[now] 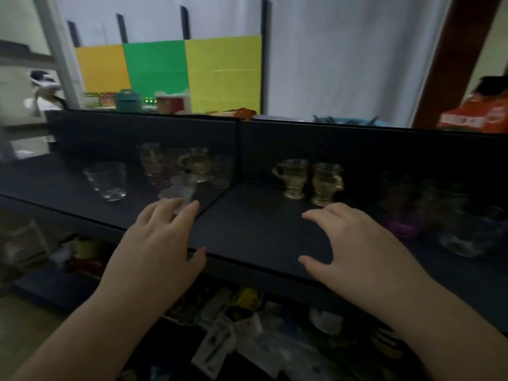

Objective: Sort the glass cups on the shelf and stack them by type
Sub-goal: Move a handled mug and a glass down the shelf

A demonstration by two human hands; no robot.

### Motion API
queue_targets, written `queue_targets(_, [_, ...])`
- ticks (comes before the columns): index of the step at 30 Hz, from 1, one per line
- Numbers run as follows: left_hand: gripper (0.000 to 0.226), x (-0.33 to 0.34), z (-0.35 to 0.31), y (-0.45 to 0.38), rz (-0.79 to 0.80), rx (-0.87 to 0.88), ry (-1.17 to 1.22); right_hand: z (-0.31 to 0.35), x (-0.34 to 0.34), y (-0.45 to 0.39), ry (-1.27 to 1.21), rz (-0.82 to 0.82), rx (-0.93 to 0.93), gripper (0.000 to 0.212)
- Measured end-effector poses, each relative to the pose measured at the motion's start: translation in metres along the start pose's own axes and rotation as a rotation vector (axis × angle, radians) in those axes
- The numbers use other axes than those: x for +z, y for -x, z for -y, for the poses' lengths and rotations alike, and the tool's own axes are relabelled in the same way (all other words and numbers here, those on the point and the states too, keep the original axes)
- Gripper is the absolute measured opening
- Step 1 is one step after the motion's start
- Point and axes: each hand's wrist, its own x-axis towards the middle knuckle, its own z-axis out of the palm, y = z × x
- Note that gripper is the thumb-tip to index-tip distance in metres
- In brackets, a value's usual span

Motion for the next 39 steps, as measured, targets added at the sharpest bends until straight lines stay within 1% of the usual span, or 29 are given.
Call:
queue_targets(5, [0.078,0.0,0.091,0.012,0.008,-0.096,-0.017,0.081,0.028,-0.052,-0.041,0.016,-0.084,0.068])
queue_targets(9, [0.077,0.004,0.139,0.01,0.009,-0.152,0.025,0.12,0.04,-0.085,-0.069,0.009,-0.101,0.068])
queue_targets(12, [0.075,0.011,0.163,0.004,-0.015,-0.168,0.061,0.141,0.045,-0.107,-0.081,0.009,-0.112,0.065])
queue_targets(16, [0.073,0.021,0.187,-0.006,-0.051,-0.165,0.094,0.162,0.054,-0.146,-0.087,-0.035,-0.124,0.064])
queue_targets(21, [0.075,0.034,0.228,-0.03,-0.056,-0.162,0.075,0.186,0.075,-0.202,-0.105,-0.051,-0.162,0.061])
queue_targets(25, [0.076,0.041,0.261,-0.063,-0.067,-0.151,0.061,0.196,0.093,-0.254,-0.078,-0.052,-0.172,0.063])
queue_targets(30, [0.082,0.048,0.295,-0.117,-0.01,-0.062,0.062,0.201,0.108,-0.312,0.034,-0.058,-0.133,0.062])
queue_targets(35, [0.093,0.067,0.311,-0.163,0.099,-0.032,0.147,0.215,0.114,-0.353,0.045,-0.043,-0.101,0.06])
queue_targets(39, [0.091,0.093,0.315,-0.186,0.19,0.008,0.177,0.233,0.127,-0.37,0.048,0.001,-0.082,0.056])
